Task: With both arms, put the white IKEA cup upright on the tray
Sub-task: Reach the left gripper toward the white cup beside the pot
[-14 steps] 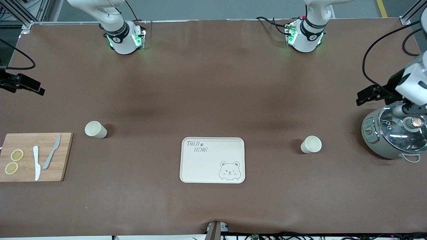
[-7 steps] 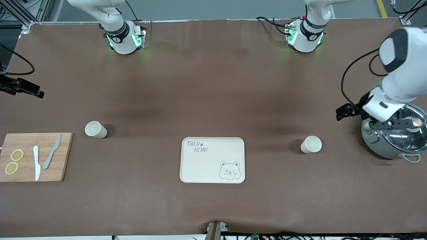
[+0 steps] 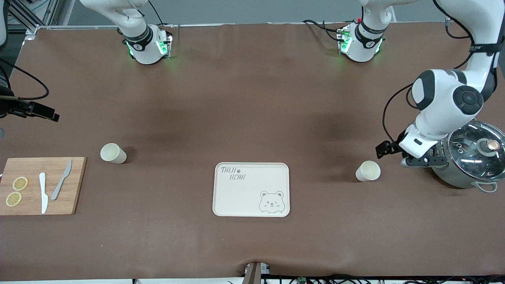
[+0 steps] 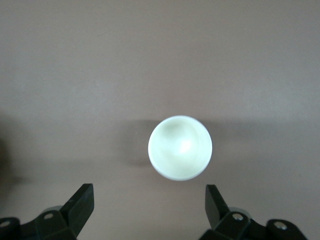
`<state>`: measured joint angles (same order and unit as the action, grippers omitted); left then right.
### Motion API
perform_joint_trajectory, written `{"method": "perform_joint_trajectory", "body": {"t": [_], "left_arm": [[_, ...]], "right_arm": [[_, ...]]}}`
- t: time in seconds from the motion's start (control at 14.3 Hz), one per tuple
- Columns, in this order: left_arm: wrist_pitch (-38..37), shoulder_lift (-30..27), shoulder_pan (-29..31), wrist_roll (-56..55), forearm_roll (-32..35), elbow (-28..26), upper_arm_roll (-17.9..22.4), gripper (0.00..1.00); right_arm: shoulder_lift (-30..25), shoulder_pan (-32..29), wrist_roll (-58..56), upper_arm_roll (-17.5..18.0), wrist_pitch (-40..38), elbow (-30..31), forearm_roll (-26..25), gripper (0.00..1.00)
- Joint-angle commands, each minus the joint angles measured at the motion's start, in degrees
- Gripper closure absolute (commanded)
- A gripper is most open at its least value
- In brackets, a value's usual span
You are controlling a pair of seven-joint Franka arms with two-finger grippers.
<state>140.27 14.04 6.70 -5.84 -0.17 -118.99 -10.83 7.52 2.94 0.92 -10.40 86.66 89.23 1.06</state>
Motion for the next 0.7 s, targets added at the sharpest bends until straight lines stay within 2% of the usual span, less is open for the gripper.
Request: {"method": "perform_joint_trajectory", "body": {"t": [0.0, 0.14, 0.49, 0.56, 0.63], "left_arm": [[2.7, 4.8, -1.0, -2.2, -0.3, 3.0, -0.3, 0.14], [2.7, 7.3, -0.9, -2.3, -0.2, 4.1, -0.2, 0.23], [2.7, 8.7, -0.2, -2.2, 0.4, 3.6, -0.1, 0.25], [2.7, 9.1, -0.2, -2.2, 0.4, 3.8, -0.1, 0.28], [2.7, 9.5, -0.2, -2.3, 0.4, 3.9, -0.1, 0.34]], "right_arm": [[3.2, -0.4, 0.7, 0.4, -1.0, -1.1, 0.0, 0.0], [3.8, -0.1, 0.7, 0.4, -4.9, -1.1, 0.0, 0.0], [10.0, -1.4, 0.9, 0.4, -5.1, -1.4, -0.5, 0.0], [10.2, -1.2, 0.3, 0.4, -5.8, -1.6, -0.1, 0.0], [10.3, -1.4, 0.8, 0.4, -5.2, -1.6, -1.0, 0.0]]}}
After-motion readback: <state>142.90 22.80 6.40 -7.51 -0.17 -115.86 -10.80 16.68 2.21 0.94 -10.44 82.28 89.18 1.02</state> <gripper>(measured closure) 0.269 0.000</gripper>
